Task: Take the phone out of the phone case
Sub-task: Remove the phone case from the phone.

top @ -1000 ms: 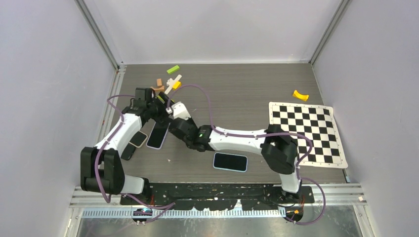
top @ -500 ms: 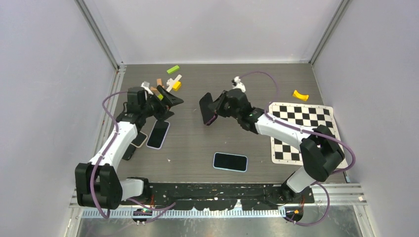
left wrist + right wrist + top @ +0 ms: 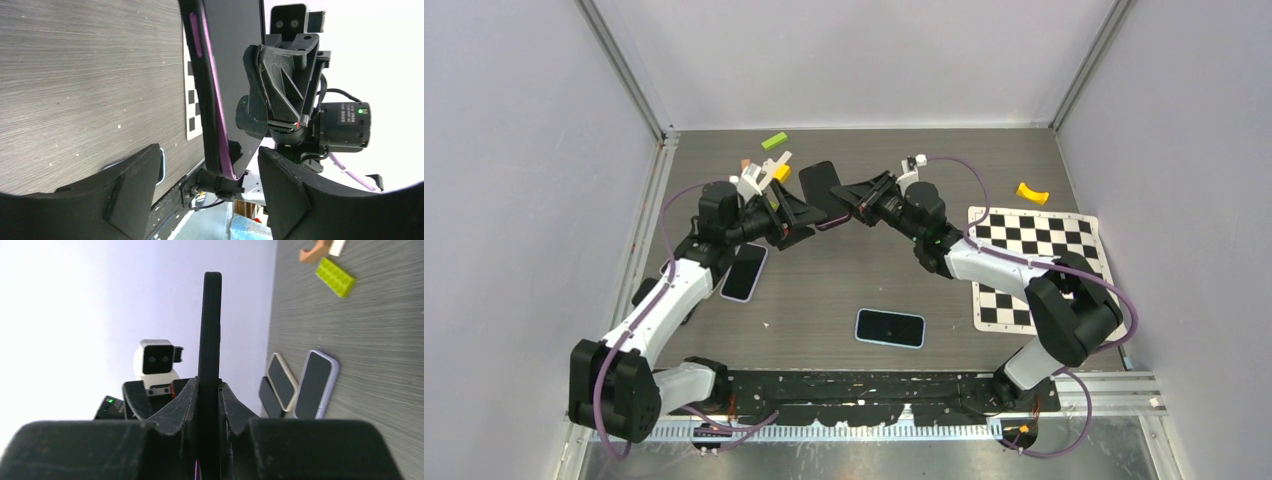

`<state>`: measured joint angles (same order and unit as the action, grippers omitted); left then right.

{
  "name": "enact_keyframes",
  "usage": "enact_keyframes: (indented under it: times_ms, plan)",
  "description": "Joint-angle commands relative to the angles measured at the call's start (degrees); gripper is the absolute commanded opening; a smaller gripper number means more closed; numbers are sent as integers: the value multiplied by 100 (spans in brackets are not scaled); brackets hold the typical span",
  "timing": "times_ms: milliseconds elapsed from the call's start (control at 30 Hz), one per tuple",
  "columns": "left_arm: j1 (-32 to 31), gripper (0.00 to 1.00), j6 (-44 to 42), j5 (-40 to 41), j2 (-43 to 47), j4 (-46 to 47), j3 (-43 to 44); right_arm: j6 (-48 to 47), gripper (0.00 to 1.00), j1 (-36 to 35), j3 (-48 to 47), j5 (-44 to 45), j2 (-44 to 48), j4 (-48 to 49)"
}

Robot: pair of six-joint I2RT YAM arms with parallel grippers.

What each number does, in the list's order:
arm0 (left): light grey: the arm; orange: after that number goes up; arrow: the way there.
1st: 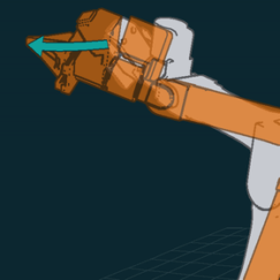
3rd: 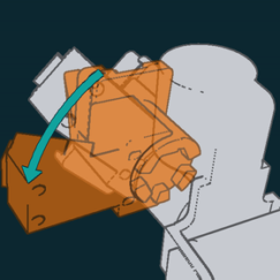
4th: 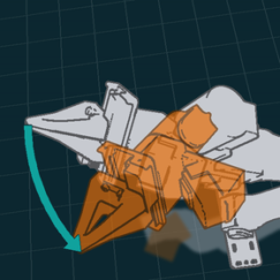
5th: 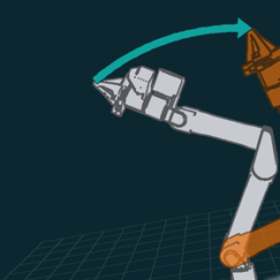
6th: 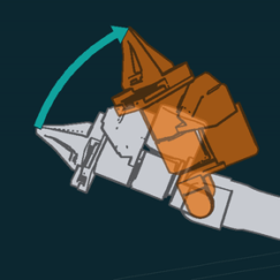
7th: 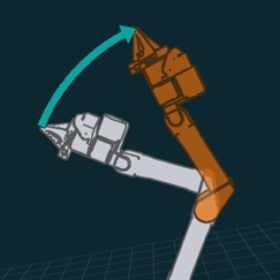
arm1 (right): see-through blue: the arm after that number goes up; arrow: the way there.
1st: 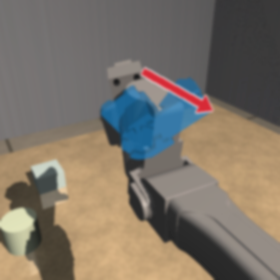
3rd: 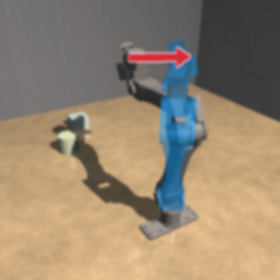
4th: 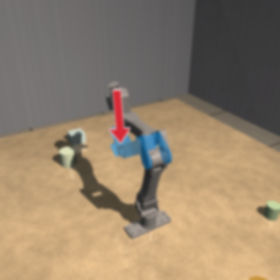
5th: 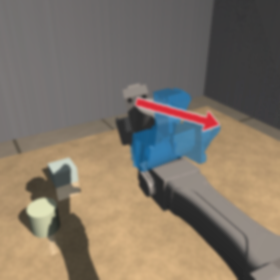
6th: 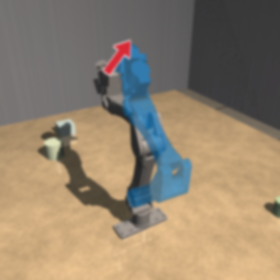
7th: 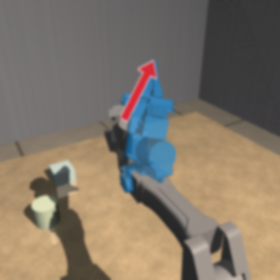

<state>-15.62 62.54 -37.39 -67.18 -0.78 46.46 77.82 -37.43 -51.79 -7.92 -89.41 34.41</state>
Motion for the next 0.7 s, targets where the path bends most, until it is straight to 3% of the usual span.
enact_keyframes:
  times_ms: [0,133,333,667]
  plan:
    - [24,70,384,-56,302,473,-72,587,1,15,-13,-189,40,1405]
    - [21,64,241,31,511,113,75,551,1,40,17,-206,11,1511]
    - [24,66,-59,204,783,-644,363,467,1,64,49,-198,0,1562]
    - [24,35,437,-176,512,324,221,431,1,64,-59,-381,-45,1534]
